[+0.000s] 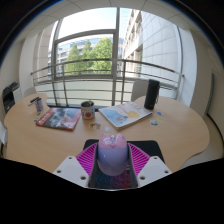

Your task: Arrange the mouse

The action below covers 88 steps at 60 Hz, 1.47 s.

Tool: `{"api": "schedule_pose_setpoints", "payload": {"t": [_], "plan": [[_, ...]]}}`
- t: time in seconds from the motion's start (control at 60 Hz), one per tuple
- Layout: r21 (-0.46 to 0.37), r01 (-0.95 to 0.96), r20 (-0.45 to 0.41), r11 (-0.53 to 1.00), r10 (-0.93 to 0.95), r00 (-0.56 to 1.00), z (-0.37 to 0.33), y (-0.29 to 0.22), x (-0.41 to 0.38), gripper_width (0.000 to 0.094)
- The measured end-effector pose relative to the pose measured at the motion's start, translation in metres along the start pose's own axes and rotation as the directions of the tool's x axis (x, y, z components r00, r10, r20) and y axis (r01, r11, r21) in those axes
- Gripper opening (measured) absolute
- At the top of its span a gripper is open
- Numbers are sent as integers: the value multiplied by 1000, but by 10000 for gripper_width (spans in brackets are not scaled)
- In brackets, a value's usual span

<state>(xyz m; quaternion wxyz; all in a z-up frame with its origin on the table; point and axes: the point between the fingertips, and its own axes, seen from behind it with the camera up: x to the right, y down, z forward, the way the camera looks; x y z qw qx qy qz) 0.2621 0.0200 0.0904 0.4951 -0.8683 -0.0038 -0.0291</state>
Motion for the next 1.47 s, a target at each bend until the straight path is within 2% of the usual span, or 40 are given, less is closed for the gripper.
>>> {"api": "schedule_pose_setpoints", "payload": {"t": [0.067,0.133,0.233,0.333,0.383,0.433,0.483,0.55,0.817,0.983,1.267,1.467], "plan": [[-83,3,-14,997,-4,1000,15,35,20,475],[-131,10,-16,991,-12,1000,25,62,31,475],[-172,-19,6,985,20,1000,36,92,36,509],[-175,-29,15,984,32,999,36,96,37,592],[-164,-41,4,986,42,999,28,90,40,685],[-141,-48,-8,989,48,999,15,81,43,856],[-124,-44,-22,991,42,999,-2,73,45,821],[-117,-43,-39,992,39,998,-28,62,47,854],[-40,9,-81,999,-13,997,-166,37,35,845],[-15,34,-100,999,-35,994,-237,39,28,845],[17,30,-112,999,-28,993,-295,46,20,845],[-1,34,-108,999,-33,994,-307,52,13,845]]}}
